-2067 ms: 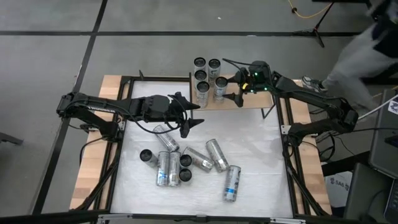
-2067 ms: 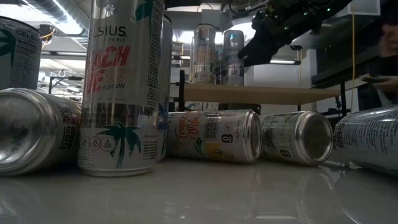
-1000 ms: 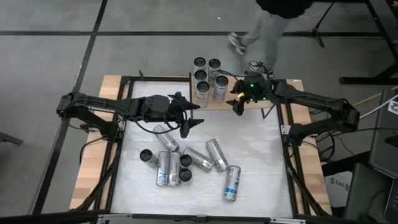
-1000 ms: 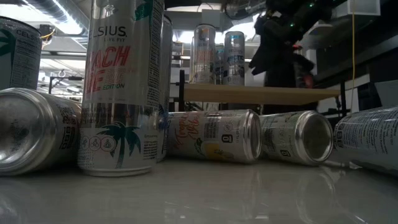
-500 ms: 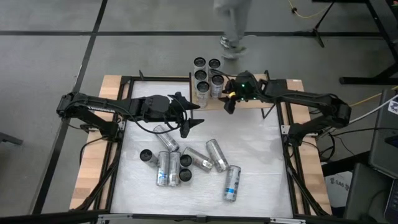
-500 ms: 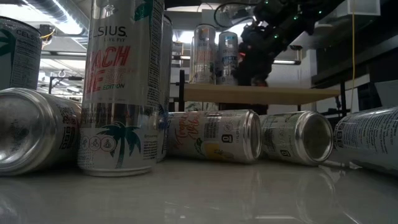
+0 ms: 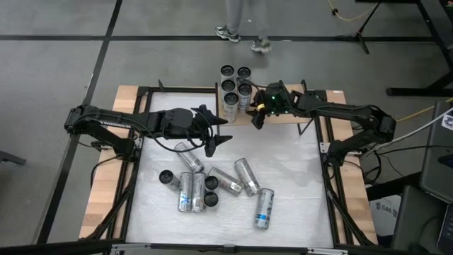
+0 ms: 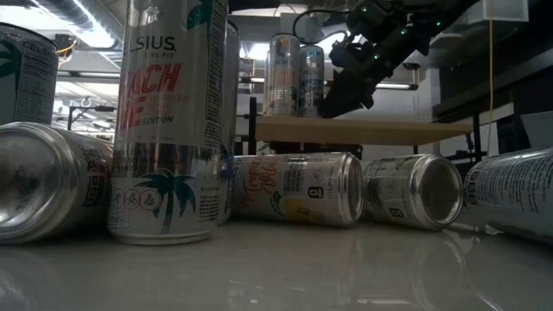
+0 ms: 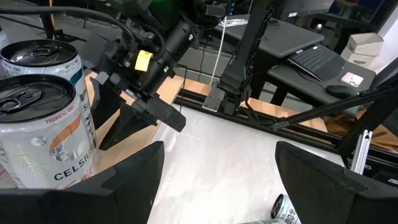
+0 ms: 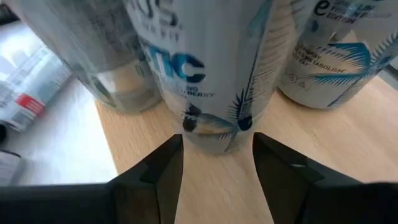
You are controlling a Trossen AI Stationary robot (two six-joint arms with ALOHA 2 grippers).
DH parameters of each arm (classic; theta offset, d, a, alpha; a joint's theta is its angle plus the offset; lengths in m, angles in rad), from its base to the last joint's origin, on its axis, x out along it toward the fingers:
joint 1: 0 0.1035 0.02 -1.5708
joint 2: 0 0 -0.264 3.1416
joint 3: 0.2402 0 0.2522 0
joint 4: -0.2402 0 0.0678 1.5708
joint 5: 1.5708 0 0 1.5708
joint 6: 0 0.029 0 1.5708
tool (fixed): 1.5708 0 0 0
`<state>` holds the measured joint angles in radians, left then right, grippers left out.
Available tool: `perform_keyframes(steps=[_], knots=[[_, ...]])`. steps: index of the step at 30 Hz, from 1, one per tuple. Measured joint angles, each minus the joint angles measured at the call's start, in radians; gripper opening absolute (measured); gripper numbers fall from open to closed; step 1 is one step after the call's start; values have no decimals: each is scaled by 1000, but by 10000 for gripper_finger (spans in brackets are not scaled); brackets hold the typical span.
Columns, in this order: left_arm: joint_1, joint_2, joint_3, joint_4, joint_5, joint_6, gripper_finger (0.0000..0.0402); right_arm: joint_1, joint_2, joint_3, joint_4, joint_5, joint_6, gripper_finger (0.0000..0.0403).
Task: Place canned beverage on shelf
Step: Put the blue soda can on the shelf aligned with the other blue soda can
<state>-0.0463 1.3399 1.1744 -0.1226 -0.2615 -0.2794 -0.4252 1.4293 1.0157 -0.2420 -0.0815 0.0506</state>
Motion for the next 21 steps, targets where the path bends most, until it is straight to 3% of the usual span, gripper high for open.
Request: perform_keyframes(steps=[6,9,14,21], knots=[[0,0,0,0,0,-3,304,5,0,0,-12,-145,110,182],[0,0,0,0,0,-3,304,29,0,0,-29,-156,126,182],[0,0,0,0,0,-2,304,79,0,0,-40,-105,128,182],[0,0,0,0,0,1,304,128,0,0,-33,47,128,182]])
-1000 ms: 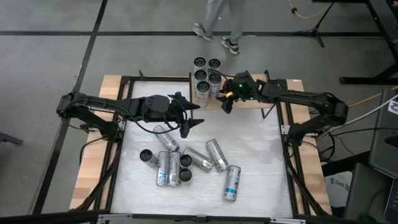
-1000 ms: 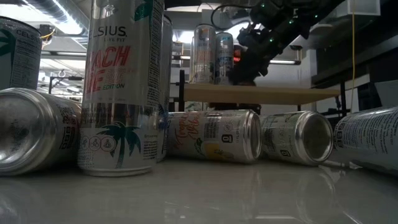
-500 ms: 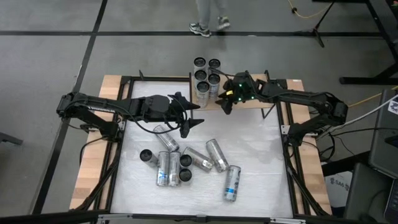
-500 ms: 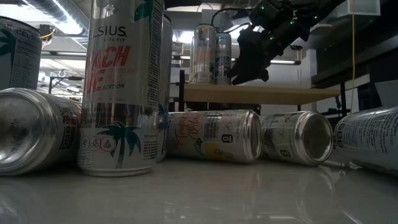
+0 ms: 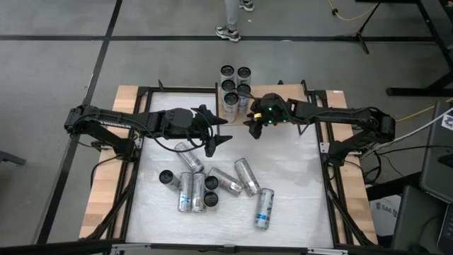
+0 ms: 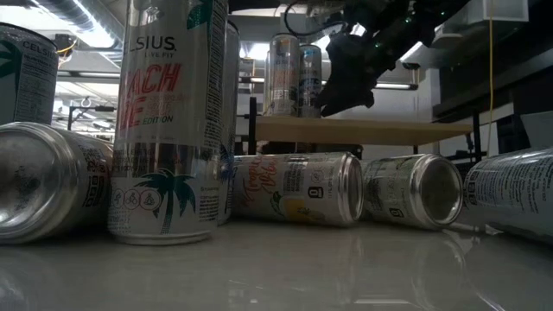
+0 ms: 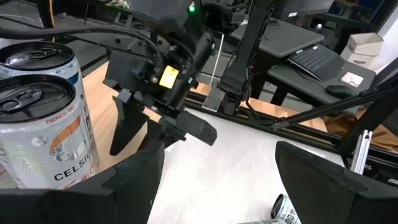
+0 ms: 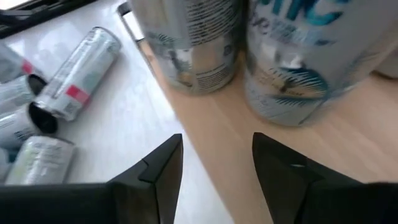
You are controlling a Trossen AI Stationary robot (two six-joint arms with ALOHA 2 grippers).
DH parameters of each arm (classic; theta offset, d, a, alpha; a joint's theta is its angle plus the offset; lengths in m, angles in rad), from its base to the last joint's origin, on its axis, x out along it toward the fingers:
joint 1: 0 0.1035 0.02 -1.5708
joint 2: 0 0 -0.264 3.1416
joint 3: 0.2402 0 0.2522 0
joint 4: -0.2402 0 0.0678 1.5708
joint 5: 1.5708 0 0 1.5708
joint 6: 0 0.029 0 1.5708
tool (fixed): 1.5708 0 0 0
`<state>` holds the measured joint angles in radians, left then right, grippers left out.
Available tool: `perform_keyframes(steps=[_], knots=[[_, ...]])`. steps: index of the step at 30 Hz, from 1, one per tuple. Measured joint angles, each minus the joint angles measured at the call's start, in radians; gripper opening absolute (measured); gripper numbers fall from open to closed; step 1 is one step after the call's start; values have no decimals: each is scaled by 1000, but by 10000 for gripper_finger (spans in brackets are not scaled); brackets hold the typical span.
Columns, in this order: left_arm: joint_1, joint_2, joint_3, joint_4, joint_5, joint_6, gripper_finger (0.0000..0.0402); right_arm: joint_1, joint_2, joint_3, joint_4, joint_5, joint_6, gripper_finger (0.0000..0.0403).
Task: Place canned beverage on shelf
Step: Put the blue soda can on the shelf aligned with the other blue soda can
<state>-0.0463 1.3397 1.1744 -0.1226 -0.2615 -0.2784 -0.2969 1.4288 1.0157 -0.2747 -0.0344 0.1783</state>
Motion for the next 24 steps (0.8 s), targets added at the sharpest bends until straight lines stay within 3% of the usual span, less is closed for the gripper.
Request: perform_keyframes(steps=[10,18,24], knots=[[0,0,0,0,0,0,304,2,0,0,100,30,1,182],[0,0,0,0,0,0,304,2,0,0,109,165,0,182],[0,0,0,0,0,0,304,2,1,0,115,209,0,182]])
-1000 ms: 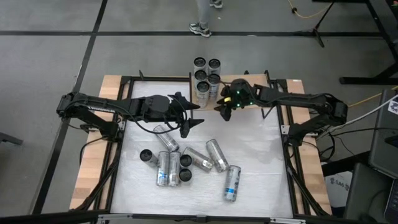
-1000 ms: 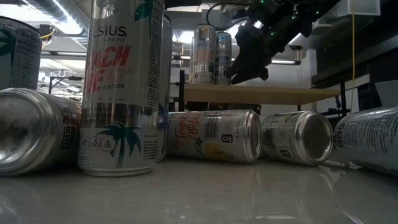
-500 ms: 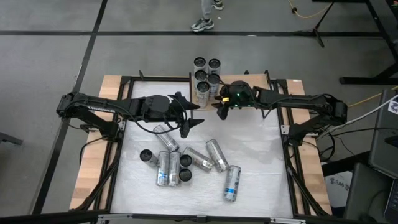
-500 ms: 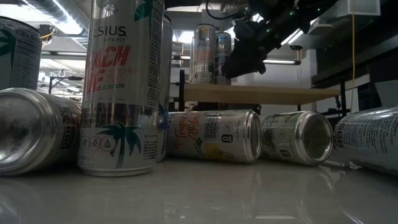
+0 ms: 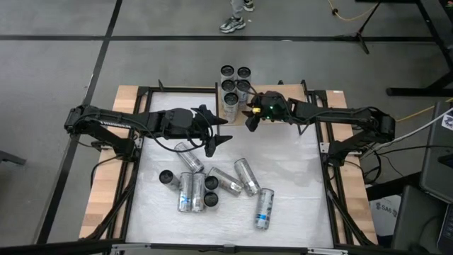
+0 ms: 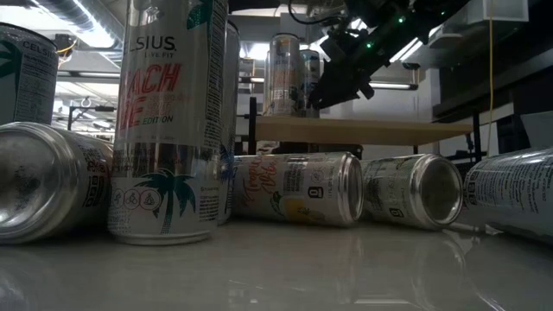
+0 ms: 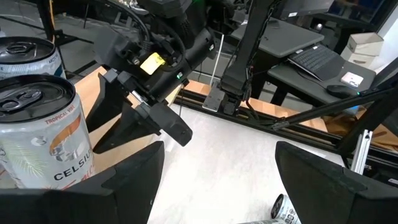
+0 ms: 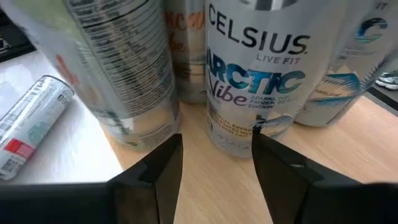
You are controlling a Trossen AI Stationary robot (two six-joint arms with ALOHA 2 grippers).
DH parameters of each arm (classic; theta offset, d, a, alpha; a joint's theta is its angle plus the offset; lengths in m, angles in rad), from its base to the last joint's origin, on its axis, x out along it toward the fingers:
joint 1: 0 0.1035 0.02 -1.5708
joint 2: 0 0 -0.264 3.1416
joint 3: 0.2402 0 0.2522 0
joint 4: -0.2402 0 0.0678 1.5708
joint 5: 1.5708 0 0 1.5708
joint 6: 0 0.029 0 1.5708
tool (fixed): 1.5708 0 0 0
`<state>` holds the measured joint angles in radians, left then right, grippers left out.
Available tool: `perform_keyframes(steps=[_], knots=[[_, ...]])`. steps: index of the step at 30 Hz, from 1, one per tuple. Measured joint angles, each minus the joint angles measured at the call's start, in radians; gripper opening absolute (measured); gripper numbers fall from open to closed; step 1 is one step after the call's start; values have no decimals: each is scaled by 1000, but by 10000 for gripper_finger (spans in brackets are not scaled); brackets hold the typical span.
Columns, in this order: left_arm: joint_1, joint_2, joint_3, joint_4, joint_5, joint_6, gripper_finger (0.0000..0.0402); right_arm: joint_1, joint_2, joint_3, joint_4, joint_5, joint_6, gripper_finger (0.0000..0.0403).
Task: Place canned beverage on shelf
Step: Put the blue soda can on the shelf aligned with the other blue soda can, then put the left blue soda can on the shelf aligned with the other blue soda cans
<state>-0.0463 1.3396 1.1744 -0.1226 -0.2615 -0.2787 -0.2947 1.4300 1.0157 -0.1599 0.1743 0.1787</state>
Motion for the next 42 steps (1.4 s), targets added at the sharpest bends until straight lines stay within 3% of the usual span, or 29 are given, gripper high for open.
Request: perform_keyframes(steps=[14,23,34,42], knots=[[0,0,0,0,0,-1,304,0,2,0,59,1,0,182],[0,0,0,0,0,-3,304,0,2,0,58,76,-1,182],[0,0,0,-5,0,-3,304,1,-45,1,25,-56,0,182],[0,0,0,-58,32,-8,304,1,-180,1,-187,-74,16,182]])
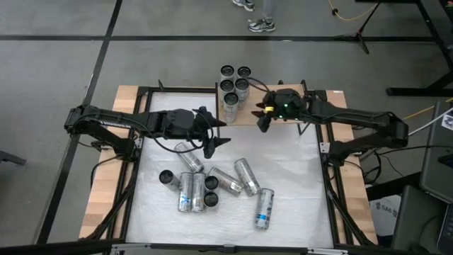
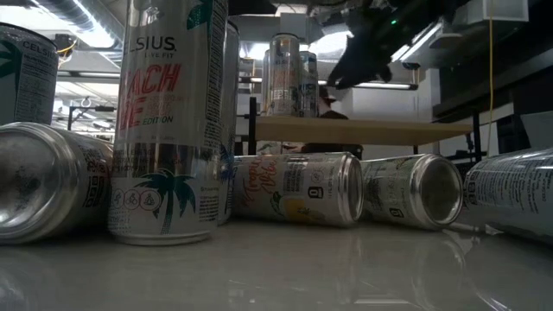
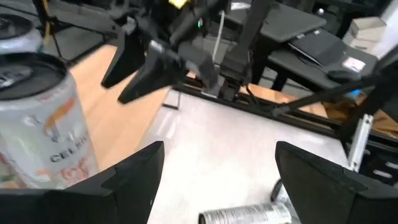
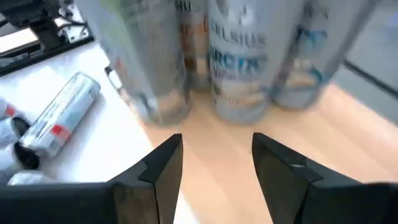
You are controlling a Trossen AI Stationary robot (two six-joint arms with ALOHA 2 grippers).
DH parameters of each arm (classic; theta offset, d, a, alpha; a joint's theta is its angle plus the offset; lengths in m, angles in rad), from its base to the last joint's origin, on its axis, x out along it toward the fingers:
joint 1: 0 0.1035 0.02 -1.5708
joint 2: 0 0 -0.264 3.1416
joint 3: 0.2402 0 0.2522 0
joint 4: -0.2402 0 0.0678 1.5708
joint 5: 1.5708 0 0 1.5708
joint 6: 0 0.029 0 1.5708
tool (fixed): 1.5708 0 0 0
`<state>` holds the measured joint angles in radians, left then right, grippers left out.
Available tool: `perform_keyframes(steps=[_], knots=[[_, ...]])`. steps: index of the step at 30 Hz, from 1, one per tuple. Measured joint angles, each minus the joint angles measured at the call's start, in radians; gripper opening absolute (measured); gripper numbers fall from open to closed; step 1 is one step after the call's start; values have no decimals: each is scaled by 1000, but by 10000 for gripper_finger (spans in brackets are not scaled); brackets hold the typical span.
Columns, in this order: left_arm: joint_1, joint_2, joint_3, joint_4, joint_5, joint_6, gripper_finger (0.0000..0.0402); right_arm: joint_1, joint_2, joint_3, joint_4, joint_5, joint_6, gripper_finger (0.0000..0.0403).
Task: Place canned beverage on shelf
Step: Put the left blue soda can on the shelf aligned with the other blue soda cans
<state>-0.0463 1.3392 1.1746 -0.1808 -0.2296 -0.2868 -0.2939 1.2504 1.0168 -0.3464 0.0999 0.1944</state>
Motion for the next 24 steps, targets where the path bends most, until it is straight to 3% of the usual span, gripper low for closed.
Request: perform_keyframes(steps=[11,24], knots=[[0,0,0,-40,91,0,304,0,-72,0,-118,-172,11,182],[-1,0,0,-75,112,1,304,-1,-71,0,-124,-153,11,182]])
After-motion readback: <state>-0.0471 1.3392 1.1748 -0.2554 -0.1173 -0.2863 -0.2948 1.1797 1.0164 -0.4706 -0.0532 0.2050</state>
